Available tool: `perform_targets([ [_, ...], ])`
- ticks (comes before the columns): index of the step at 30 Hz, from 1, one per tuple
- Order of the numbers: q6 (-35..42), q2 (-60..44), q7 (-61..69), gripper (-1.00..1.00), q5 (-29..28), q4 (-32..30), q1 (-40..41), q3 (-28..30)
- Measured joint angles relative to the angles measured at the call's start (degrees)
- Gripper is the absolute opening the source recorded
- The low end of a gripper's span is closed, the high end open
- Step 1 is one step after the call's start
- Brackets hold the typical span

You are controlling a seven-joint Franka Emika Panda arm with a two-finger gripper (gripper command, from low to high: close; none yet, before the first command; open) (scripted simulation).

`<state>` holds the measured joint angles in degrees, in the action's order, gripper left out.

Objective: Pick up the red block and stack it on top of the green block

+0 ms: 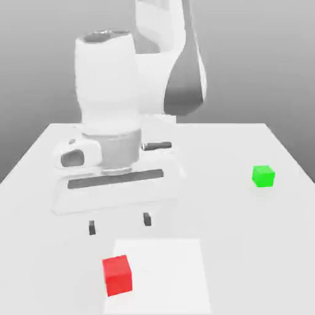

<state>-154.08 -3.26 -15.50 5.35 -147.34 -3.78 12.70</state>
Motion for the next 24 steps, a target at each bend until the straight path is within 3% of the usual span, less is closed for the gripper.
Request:
perform_targets([
  [7, -10.4, -14.3, 5.8, 0.0, 4.4, 0.2, 3.6, -3.9],
  [8, -11.4, -15.6, 6.2, -1.0, 5.0, 0.3, 4.2, -4.6],
  [15, -11.3, -15.5, 6.1, -1.0, 4.8, 0.3, 4.2, -4.6],
  [20, -3.8, -6.4, 2.2, -1.0, -0.5, -1.2, 2.4, -1.7],
  [24, -1.8, -2.1, 1.6, -1.0, -0.3, -3.5, -3.2, -7.2],
])
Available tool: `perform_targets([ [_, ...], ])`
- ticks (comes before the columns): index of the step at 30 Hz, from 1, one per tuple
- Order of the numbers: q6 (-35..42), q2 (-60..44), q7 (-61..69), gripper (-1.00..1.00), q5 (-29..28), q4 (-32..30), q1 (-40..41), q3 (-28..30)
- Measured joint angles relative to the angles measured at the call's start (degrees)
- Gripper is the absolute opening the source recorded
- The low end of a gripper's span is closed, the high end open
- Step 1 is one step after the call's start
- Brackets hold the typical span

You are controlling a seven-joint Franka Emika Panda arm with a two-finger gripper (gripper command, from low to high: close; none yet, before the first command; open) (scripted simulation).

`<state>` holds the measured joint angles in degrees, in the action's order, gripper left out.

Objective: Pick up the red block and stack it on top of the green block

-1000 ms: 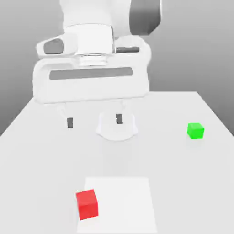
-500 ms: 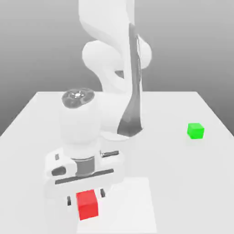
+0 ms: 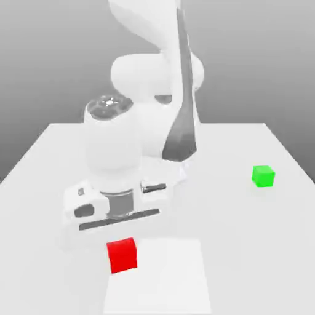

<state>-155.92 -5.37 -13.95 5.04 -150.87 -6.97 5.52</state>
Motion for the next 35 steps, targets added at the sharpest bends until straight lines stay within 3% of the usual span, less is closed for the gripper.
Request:
perform_targets([
  [10, 1.5, 8.2, 1.1, -1.0, 4.8, -6.6, -25.2, -12.4],
  [24, 3.5, 20.3, 1.9, -1.0, 10.7, -15.8, -52.8, -32.5],
  [28, -2.7, 14.6, -1.1, -1.0, 6.7, -16.2, -52.0, -35.3],
  [32, -10.7, 5.8, -9.5, -1.0, -5.5, -16.2, -50.1, -34.2],
  [33, -11.9, 4.3, -11.4, 1.0, -8.2, -16.1, -49.8, -33.6],
  [35, -11.9, 4.3, -11.4, 1.0, -8.2, -16.1, -49.2, -33.6],
])
